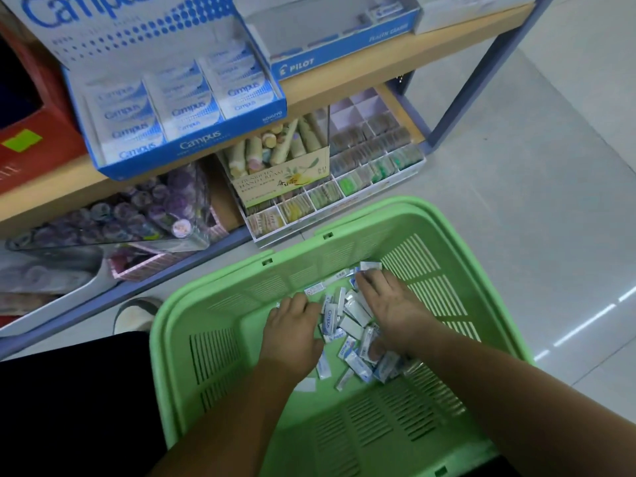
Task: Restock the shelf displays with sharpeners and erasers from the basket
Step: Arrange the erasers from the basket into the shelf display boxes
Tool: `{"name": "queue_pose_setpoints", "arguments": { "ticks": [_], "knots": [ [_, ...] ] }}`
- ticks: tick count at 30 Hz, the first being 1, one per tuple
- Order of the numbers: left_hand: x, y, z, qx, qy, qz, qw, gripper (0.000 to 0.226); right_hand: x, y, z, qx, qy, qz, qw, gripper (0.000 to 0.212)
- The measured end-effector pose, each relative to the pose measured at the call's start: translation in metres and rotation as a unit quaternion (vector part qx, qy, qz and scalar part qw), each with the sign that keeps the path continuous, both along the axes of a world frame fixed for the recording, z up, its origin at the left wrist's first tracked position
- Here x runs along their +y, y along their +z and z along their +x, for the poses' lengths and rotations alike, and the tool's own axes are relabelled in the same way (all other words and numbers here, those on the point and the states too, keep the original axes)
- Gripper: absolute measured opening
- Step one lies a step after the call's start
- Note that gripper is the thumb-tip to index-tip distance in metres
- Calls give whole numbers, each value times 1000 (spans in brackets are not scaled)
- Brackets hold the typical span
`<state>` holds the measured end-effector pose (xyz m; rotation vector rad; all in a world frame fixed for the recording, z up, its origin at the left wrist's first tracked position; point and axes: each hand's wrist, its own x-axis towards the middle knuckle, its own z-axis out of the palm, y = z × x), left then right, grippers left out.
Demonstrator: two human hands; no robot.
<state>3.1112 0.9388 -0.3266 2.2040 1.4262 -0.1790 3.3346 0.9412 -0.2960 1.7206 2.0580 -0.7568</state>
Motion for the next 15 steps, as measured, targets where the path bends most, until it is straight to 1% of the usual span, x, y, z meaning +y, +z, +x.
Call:
{"name": "queue_pose_setpoints", "arguments": {
  "ticks": [1, 3, 5, 6, 9, 11, 13, 15],
  "knots": [
    [1, 0, 1, -24, 13, 8, 1000, 63, 0, -1, 0, -3, 3, 7, 1000, 149],
    [4, -2, 3, -66, 45, -28, 996, 87, 1, -3, 1, -2, 7, 10, 1000, 150],
    [6, -6, 2, -78, 63, -74, 992, 105, 1, -6, 1, 0, 6, -3, 1000, 151],
    [6, -8, 0, -72, 63, -83, 992, 109, 1, -7, 2, -1, 4, -7, 1000, 150],
    [9, -8, -3, -33, 47, -74, 996, 113, 2, -4, 1, -24, 37, 1, 999, 144],
    [10, -7, -2, -20, 49, -68, 996, 111, 1, 1, -1, -52, 68, 31, 996, 145],
    [10, -6, -1, -29, 71, -57, 995, 103, 2, 5, -3, -67, 61, 49, 995, 151],
    [5, -4, -1, -21, 102, -45, 994, 97, 4, 4, -4, -69, 44, 37, 996, 154]
  ]
}}
